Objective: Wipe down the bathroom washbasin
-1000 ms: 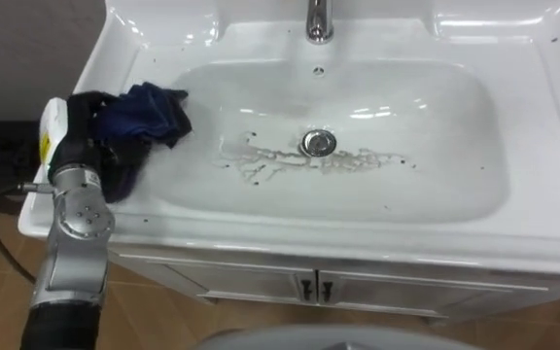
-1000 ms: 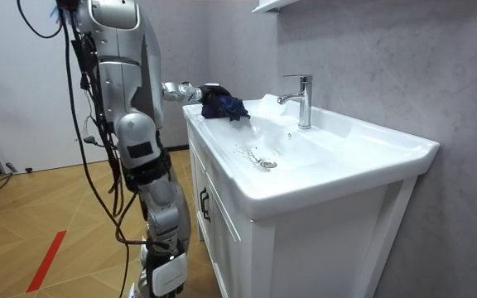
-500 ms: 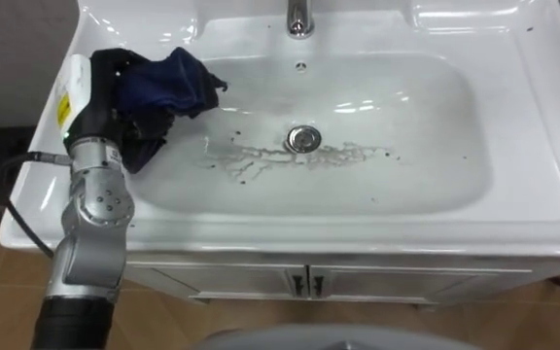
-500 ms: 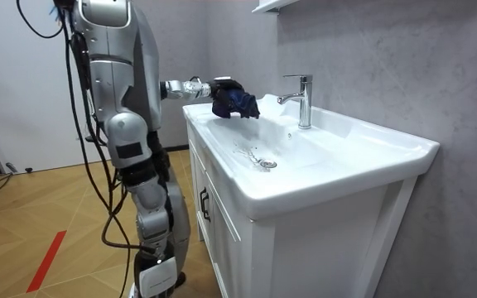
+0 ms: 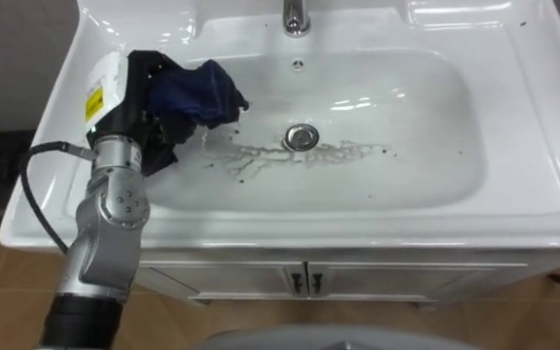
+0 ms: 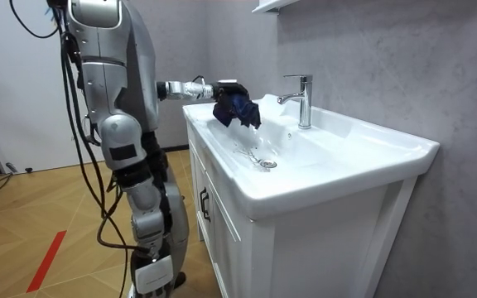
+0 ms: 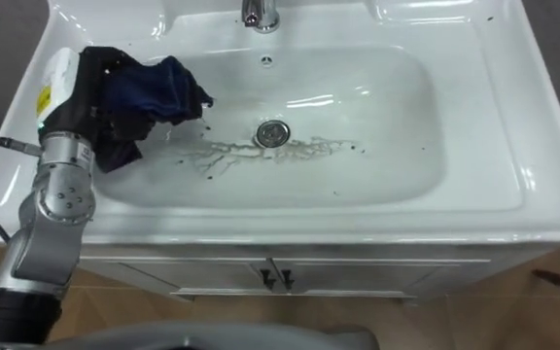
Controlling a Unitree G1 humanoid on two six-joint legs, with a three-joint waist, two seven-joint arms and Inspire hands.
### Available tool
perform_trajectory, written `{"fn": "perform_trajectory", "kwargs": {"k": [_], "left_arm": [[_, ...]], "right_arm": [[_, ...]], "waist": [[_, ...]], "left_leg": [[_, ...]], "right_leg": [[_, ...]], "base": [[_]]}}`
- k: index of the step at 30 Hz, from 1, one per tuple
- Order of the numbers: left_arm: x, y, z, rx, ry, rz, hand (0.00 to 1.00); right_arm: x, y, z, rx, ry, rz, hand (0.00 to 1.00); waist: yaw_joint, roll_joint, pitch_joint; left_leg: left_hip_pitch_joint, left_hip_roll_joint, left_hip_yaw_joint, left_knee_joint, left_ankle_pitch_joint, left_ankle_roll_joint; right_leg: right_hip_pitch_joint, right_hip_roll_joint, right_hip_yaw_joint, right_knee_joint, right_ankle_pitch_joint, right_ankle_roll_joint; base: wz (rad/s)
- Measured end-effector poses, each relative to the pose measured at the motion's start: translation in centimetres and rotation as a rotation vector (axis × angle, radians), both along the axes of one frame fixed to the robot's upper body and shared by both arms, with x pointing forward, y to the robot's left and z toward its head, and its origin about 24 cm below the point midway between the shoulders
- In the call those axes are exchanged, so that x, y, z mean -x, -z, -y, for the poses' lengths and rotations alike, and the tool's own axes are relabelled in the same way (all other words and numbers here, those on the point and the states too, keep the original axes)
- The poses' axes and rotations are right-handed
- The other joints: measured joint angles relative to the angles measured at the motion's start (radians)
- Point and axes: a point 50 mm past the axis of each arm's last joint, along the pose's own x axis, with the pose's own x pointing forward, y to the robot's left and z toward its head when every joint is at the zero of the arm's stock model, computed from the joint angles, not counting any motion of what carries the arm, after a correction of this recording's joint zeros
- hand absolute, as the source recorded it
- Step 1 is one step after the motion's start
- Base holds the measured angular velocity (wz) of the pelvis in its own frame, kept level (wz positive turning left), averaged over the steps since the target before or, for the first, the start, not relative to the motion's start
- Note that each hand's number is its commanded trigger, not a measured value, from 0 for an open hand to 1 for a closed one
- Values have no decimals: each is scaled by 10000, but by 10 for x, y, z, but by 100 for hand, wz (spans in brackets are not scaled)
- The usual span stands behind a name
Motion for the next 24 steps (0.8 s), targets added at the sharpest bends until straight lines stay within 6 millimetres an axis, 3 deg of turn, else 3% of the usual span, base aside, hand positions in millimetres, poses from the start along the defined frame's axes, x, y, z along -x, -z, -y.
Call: {"fn": "perform_trajectory", "kwargs": {"k": [6,15,20,24], "left_arm": [[1,6,7,-875,495,-546,100],[5,25,-4,-2512,134,-1809,100],[10,45,-9,-3558,153,-3023,100],[9,48,-9,-3951,263,-3193,100]], "right_arm": [[2,1,-1,250,38,15,0],[3,0,1,530,-82,-59,0],[-5,0,4,590,-199,132,0],[-13,-1,5,641,-414,389,0]], "waist": [[-16,-15,13],[-12,54,-22],[-21,193,-45],[-112,265,-35]], "left_leg": [[-46,10,53,5,0,0],[-228,24,179,139,-31,39],[-261,57,301,262,-79,78],[-259,76,302,287,-86,75]], "right_leg": [[-43,6,-5,10,0,0],[-182,-5,45,42,0,0],[-185,6,143,49,0,3],[-187,30,176,52,0,1]], "base": [[0],[-1],[-4],[0]]}}
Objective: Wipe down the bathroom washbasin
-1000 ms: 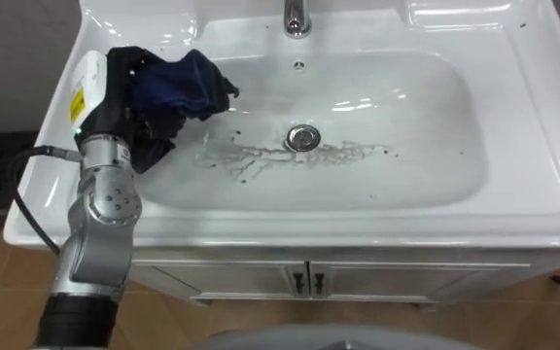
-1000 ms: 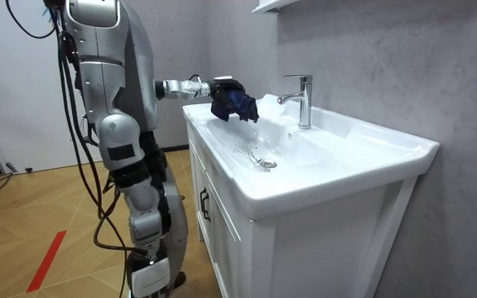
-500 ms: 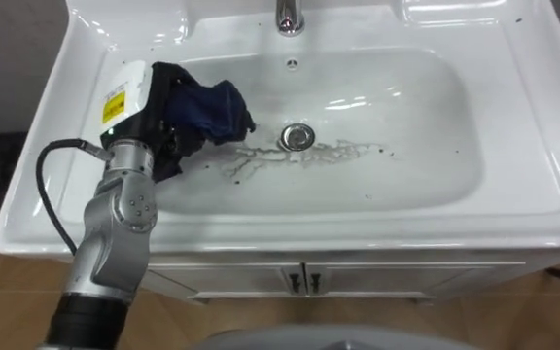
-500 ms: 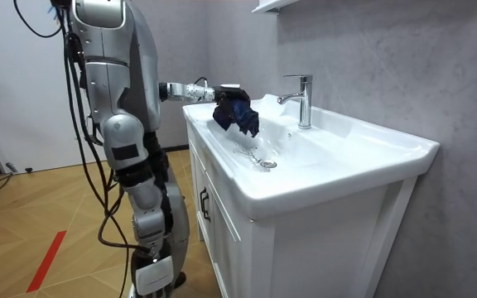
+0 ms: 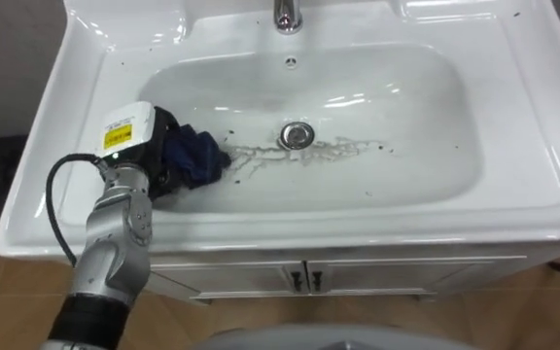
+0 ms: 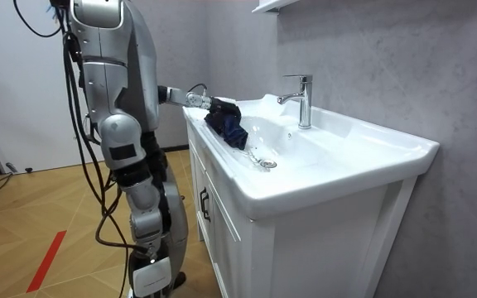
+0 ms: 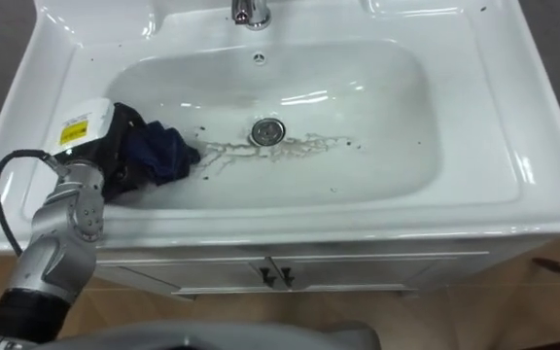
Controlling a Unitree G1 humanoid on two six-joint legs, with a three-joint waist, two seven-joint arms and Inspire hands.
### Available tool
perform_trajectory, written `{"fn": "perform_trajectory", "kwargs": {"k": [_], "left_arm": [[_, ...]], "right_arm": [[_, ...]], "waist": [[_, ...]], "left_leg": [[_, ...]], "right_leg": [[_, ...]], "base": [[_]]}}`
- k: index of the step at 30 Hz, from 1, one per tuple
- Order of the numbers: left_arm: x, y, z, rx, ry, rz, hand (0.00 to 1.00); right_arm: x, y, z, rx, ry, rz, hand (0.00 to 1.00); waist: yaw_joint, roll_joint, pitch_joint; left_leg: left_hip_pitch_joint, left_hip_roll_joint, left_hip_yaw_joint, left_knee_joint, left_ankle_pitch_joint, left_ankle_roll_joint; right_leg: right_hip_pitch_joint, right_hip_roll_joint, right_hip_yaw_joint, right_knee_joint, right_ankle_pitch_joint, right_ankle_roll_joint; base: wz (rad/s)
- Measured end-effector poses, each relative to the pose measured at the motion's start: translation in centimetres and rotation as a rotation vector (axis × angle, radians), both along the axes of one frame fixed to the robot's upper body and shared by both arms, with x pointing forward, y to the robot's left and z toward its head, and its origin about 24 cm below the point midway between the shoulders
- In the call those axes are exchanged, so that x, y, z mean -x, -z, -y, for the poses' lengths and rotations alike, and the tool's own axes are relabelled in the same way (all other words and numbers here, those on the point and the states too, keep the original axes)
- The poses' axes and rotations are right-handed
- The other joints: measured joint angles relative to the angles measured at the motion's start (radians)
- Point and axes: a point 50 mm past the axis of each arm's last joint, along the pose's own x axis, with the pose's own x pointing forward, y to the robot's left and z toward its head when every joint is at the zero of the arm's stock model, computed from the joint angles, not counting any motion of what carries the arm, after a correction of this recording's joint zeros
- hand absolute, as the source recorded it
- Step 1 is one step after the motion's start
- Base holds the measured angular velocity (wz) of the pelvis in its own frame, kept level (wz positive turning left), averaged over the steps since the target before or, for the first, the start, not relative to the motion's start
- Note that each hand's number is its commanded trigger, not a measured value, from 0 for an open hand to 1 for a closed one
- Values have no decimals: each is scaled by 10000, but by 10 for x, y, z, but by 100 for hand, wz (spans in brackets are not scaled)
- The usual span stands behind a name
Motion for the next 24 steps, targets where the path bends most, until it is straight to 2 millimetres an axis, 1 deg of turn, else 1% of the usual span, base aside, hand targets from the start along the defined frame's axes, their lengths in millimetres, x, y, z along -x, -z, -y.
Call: {"fn": "perform_trajectory", "kwargs": {"k": [1,4,6,10,14,20,24], "left_arm": [[0,1,0,-12,-12,-47,100],[2,5,1,-188,81,-248,100],[2,7,3,-301,165,-370,100],[-1,13,10,-808,603,-589,100],[-2,19,14,-1369,867,-822,100],[-1,21,20,-2290,1427,-962,100],[-1,22,22,-2442,1517,-995,100]], "right_arm": [[-3,-1,2,49,-84,104,0],[-6,-2,5,180,-127,199,0],[-6,-2,5,234,-143,209,0],[-7,-2,7,447,-99,282,0],[-7,-2,8,544,-53,324,0],[-7,-2,8,717,140,418,0],[-8,-2,9,830,212,499,0]], "waist": [[-45,27,17],[-111,84,-3],[-111,80,-2],[-105,33,4],[-111,-18,7],[-127,-86,0],[-138,-105,-1]], "left_leg": [[-1,1,0,3,0,0],[30,-9,27,-1,1,0],[60,-11,44,-10,2,1],[121,-14,79,-72,3,1],[214,-2,215,-120,4,2],[294,13,349,-174,5,3],[308,10,350,-200,5,3]], "right_leg": [[0,1,2,-4,0,0],[16,-9,32,-13,-1,-1],[35,-10,47,-16,-1,0],[44,-11,74,-10,0,0],[56,-19,203,-23,-7,7],[53,-27,324,-7,-7,8],[59,-28,329,-10,-6,8]], "base": [[0],[-3],[-3],[-1],[-9],[-6],[0]]}}
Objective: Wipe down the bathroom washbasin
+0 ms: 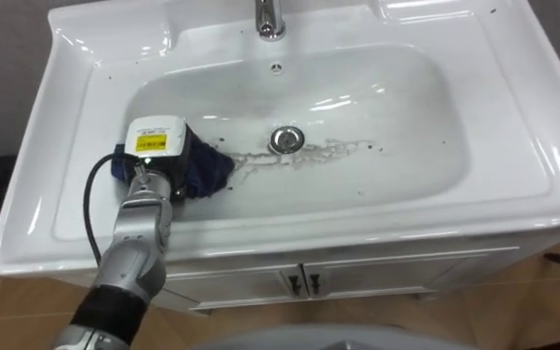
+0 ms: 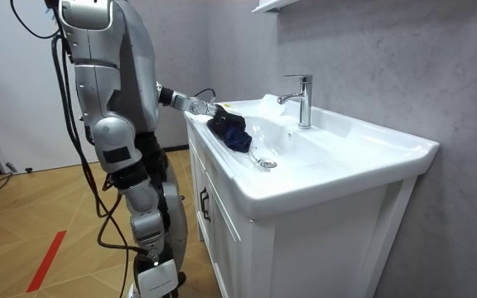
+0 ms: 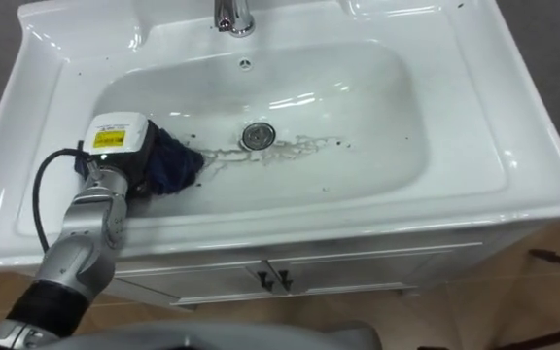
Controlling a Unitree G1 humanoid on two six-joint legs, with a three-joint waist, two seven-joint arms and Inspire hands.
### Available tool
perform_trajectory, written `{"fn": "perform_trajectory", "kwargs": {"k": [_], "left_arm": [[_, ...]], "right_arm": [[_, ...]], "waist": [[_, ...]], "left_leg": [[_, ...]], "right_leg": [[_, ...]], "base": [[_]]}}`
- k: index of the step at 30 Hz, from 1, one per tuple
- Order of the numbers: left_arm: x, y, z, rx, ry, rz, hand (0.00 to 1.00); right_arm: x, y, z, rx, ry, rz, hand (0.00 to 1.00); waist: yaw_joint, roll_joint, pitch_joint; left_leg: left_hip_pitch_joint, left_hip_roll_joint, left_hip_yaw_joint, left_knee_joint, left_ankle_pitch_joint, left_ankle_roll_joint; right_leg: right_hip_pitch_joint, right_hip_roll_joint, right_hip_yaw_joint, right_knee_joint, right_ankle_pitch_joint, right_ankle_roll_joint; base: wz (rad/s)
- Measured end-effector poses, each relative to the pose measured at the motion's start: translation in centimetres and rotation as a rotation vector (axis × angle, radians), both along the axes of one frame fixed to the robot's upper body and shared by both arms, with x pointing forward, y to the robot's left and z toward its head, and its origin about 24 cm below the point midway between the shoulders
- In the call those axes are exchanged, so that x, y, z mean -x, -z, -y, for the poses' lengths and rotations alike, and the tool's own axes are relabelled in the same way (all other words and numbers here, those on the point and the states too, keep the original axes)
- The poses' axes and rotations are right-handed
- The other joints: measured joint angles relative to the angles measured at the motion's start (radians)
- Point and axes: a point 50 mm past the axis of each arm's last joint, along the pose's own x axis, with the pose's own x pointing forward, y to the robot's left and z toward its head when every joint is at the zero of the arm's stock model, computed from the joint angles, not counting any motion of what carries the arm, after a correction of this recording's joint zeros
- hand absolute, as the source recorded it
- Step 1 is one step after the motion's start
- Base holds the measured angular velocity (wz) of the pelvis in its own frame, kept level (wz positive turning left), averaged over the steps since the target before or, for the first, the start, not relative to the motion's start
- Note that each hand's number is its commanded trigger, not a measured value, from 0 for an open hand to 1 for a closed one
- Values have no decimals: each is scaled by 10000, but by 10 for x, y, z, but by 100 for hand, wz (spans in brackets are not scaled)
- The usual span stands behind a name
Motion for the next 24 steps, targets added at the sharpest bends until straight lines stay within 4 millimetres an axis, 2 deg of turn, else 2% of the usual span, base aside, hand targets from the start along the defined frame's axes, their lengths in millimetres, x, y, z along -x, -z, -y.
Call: {"fn": "perform_trajectory", "kwargs": {"k": [9,12,16,22,24], "left_arm": [[-10,4,19,-214,658,-451,100],[-10,9,21,-139,595,-724,100],[-13,16,28,304,453,-962,100],[-18,15,45,809,689,-1055,100],[-22,13,53,1222,733,-1050,100]], "right_arm": [[-3,0,0,221,266,74,0],[-3,-1,2,289,322,89,0],[1,0,3,304,742,-75,0],[-3,1,0,195,936,21,0],[-2,1,-1,173,1165,71,0]], "waist": [[-95,19,-7],[-298,96,-43],[-575,168,-25],[-1073,155,-19],[-1119,142,-10]], "left_leg": [[12,-27,-29,-105,1,1],[53,-40,-29,-154,1,1],[188,-57,-11,-233,4,1],[144,-85,2,-236,10,12],[69,-82,15,-235,18,25]], "right_leg": [[-16,-16,-50,-11,-3,8],[20,-29,-70,-15,-2,9],[113,-40,-46,-27,-11,22],[62,-81,-76,-8,-14,53],[-32,-82,-76,-10,-14,53]], "base": [[0],[0],[-1],[1],[0]]}}
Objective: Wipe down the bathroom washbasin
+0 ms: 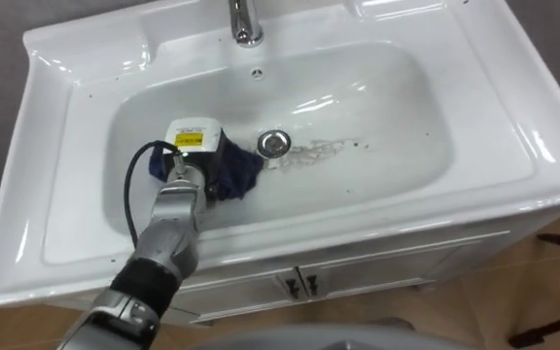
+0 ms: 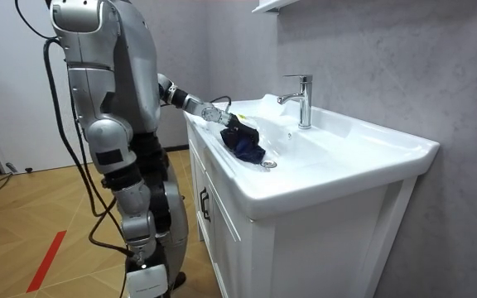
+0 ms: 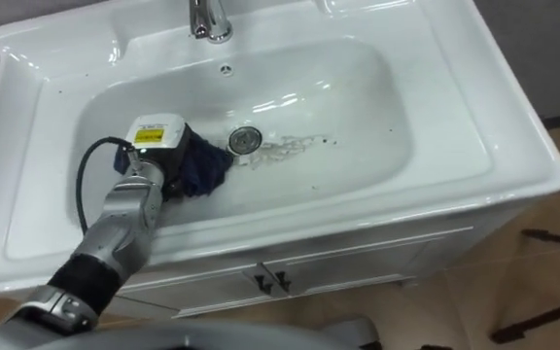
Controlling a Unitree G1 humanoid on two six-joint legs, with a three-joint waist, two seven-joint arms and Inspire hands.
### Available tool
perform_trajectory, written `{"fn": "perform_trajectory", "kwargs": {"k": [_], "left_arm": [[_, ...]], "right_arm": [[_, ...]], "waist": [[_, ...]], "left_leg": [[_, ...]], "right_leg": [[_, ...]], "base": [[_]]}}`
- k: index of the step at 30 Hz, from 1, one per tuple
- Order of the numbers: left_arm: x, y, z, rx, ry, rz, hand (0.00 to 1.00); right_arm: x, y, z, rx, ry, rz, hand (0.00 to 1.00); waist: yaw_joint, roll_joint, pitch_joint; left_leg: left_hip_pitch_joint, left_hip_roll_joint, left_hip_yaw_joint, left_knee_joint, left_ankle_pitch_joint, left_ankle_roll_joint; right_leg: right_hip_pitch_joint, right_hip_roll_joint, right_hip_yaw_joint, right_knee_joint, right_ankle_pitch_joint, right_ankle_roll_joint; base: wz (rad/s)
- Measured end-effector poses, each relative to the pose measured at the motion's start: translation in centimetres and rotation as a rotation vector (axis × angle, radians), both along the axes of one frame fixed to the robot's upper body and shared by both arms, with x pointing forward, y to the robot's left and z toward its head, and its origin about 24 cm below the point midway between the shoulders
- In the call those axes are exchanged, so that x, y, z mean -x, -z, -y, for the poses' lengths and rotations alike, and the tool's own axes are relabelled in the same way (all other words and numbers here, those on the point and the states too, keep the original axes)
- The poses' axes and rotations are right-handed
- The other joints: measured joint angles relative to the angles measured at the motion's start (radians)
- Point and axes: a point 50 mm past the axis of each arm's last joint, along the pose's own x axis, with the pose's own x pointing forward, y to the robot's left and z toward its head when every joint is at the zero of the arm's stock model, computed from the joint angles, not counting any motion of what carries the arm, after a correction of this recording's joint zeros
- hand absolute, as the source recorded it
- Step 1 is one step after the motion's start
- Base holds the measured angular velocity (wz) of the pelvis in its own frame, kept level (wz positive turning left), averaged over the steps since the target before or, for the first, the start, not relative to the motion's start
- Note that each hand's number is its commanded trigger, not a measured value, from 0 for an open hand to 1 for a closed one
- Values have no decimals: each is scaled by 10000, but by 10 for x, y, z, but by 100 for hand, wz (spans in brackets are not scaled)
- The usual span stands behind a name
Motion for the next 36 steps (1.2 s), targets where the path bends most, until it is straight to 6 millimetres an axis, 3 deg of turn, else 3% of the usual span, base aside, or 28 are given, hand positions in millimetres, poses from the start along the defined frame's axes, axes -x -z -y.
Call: {"fn": "perform_trajectory", "kwargs": {"k": [6,20,23,32,36], "left_arm": [[-16,-6,18,2057,-391,-455,100],[-19,-10,47,7562,-1357,-1870,100],[-22,-14,58,8054,-1114,-2037,100],[-25,-39,95,8245,837,-1825,100],[-29,-45,99,8592,959,-1740,100]], "right_arm": [[-3,1,-3,-73,419,-60,0],[-14,-2,3,-323,260,167,0],[-16,-3,4,-343,278,140,0],[-25,-4,3,-331,1,258,0],[-26,-4,4,-342,9,402,0]], "waist": [[-330,2,11],[-621,406,18],[-686,492,65],[-851,610,98],[-889,647,124]], "left_leg": [[-252,6,11,49,11,15],[-485,-5,220,-87,27,42],[-550,-11,248,-95,56,83],[-887,-24,350,-91,178,178],[-1039,-21,484,-92,179,178]], "right_leg": [[-230,5,-6,6,-3,6],[-651,-43,108,245,6,20],[-770,-68,124,350,6,21],[-1121,-149,194,351,49,99],[-1392,-137,259,539,51,100]], "base": [[2],[-2],[0],[0],[-8]]}}
